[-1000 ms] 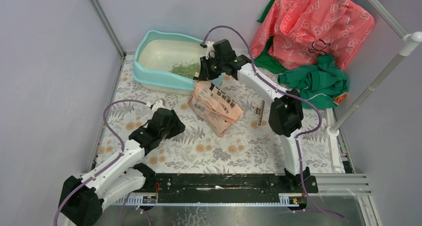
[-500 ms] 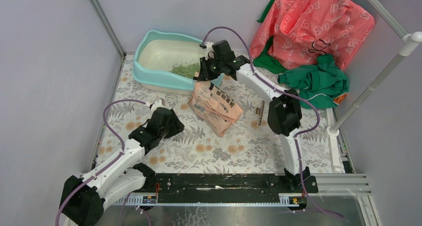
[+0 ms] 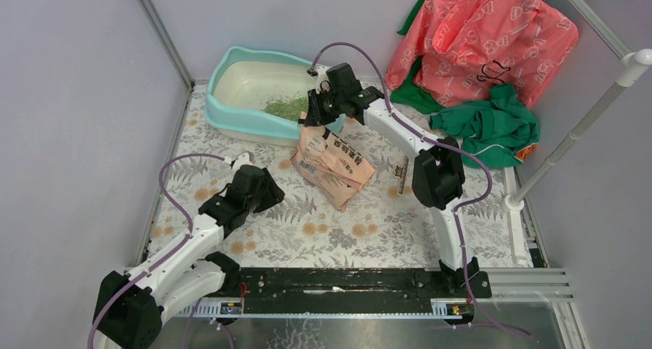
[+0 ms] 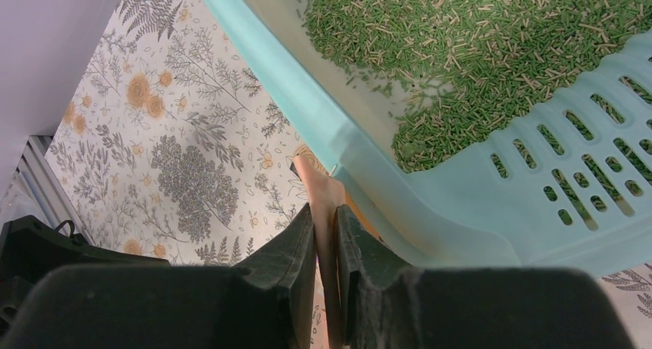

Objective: Fill the litter box with clean litter
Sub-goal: Adjust the cat litter bag at the center of the board.

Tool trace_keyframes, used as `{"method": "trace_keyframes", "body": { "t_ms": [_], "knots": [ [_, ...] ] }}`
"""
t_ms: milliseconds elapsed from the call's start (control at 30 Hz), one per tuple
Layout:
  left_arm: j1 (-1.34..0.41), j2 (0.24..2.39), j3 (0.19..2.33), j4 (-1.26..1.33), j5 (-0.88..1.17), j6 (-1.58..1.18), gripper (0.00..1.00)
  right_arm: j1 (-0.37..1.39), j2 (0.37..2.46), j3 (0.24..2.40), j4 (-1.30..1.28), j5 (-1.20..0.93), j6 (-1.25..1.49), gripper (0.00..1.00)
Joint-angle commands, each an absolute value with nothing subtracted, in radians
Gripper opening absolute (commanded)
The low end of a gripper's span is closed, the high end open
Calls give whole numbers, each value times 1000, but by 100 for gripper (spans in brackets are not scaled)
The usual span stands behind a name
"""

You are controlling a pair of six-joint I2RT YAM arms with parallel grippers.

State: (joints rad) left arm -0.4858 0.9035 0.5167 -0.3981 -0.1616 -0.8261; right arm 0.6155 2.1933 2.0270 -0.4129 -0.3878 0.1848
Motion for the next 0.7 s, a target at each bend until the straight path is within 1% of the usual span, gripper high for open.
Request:
{"method": "trace_keyframes", "body": {
  "t_ms": [0, 567, 667],
  "knots": [
    [-474, 905, 506, -352, -149, -804, 57, 629, 2203, 2048, -396, -412, 188, 21],
    [-469, 905, 508, -348, -141, -801, 57, 647, 2212, 2044, -423, -361, 168, 21],
    [-468, 906, 508, -346, -139, -801, 57, 649, 2212, 2039, -426, -352, 165, 23]
  ]
}}
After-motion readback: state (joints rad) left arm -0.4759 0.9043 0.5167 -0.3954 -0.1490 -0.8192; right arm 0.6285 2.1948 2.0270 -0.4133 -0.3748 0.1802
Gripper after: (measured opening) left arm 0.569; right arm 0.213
